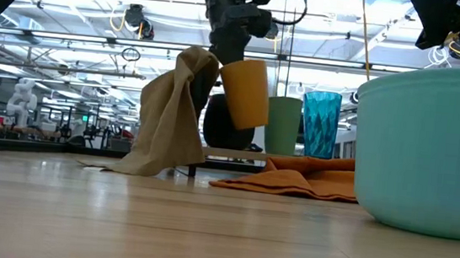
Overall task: Stack small to large cups/mugs on shelf
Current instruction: Put the orange cup on the shelf
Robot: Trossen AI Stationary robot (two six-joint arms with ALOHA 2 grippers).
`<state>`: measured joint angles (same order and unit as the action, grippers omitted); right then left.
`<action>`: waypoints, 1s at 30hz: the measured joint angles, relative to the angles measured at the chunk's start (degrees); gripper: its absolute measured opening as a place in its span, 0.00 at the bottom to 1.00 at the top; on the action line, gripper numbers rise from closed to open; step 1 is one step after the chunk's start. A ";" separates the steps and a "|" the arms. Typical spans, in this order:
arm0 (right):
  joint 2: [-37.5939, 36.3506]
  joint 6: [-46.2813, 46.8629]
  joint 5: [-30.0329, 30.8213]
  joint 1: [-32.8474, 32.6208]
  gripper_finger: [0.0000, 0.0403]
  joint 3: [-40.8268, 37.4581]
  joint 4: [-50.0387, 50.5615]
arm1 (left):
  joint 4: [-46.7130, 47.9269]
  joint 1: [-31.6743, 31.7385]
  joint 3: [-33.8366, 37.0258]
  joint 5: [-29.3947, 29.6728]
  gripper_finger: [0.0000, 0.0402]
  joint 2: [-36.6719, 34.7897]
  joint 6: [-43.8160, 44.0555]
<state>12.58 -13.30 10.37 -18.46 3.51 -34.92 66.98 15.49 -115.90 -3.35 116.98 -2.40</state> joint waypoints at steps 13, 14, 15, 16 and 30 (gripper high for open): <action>0.00 -0.04 -0.02 0.00 0.54 0.00 0.02 | 0.59 0.28 0.00 -0.66 0.00 1.79 -0.67; 0.00 -0.04 -0.02 -0.01 0.54 0.01 0.03 | 1.20 0.42 0.00 -0.66 0.00 1.79 -0.57; 0.00 -0.04 -0.02 -0.02 0.54 0.02 0.02 | 1.61 0.53 0.00 -0.64 0.00 1.80 -0.51; 0.00 -0.04 -0.02 0.00 0.54 0.00 0.03 | 1.65 0.63 0.00 -0.56 0.00 1.80 -0.50; 0.02 -0.92 -0.08 0.00 0.54 0.02 0.07 | 0.47 0.56 -0.02 -0.75 0.02 3.70 -0.17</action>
<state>12.60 -14.22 10.29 -18.46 3.53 -34.85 67.45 16.05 -115.92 -4.10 120.68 -2.57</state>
